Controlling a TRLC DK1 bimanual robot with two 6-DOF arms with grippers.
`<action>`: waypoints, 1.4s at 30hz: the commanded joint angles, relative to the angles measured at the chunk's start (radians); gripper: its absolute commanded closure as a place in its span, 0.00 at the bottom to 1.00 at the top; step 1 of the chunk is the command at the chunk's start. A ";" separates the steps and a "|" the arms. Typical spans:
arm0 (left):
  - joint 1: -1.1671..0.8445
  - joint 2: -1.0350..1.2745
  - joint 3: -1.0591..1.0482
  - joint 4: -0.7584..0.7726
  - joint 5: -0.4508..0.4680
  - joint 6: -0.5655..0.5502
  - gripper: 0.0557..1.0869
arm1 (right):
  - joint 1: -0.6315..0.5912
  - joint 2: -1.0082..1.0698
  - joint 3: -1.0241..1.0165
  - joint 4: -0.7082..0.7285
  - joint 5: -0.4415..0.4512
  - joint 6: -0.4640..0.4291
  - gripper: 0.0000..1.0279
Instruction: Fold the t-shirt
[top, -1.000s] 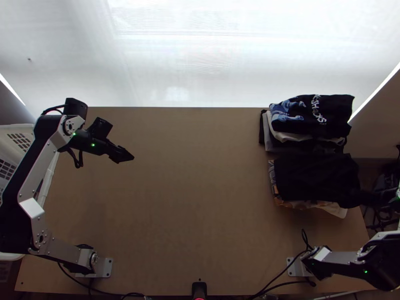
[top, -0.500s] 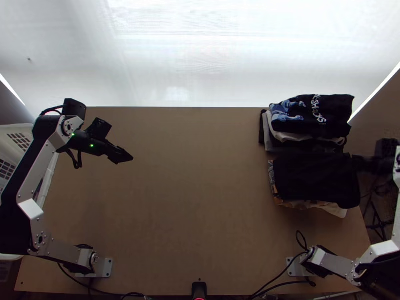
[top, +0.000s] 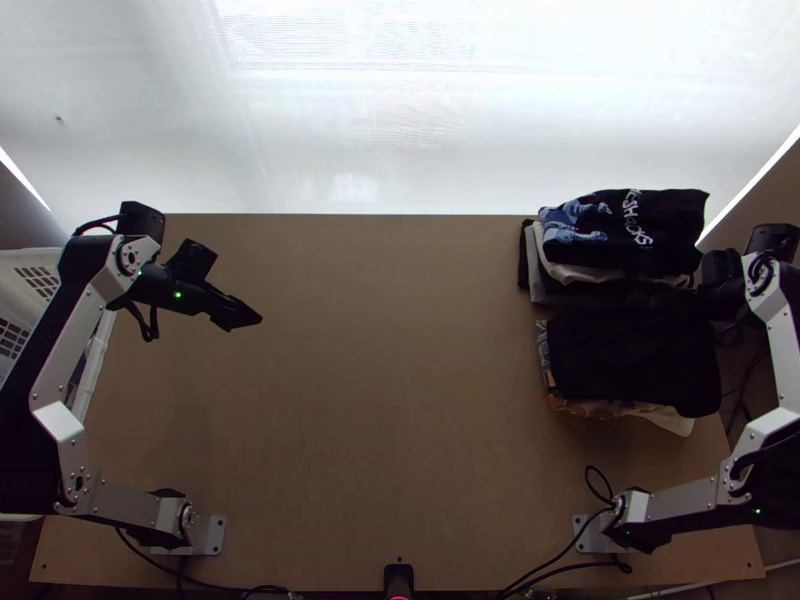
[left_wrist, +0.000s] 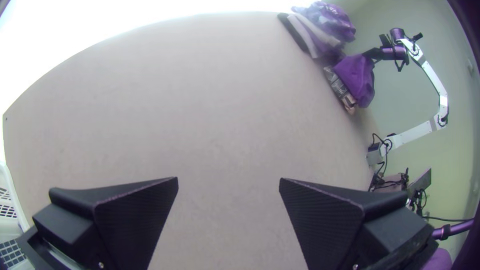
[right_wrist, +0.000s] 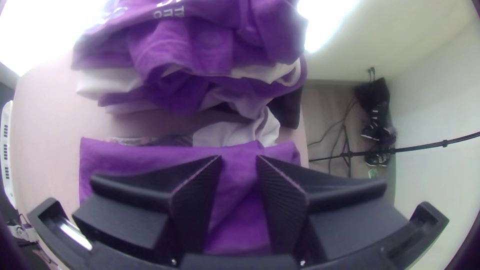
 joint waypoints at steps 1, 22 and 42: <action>0.022 0.003 -0.003 -0.001 0.001 0.015 0.05 | -0.017 0.067 0.029 0.023 0.002 0.016 0.71; 0.032 0.044 0.057 -0.016 0.001 0.023 0.04 | -0.092 -0.042 0.010 0.075 0.050 0.063 0.33; 0.001 0.075 0.060 -0.027 -0.006 0.011 0.04 | 0.000 -0.006 -0.768 0.950 0.042 0.145 0.08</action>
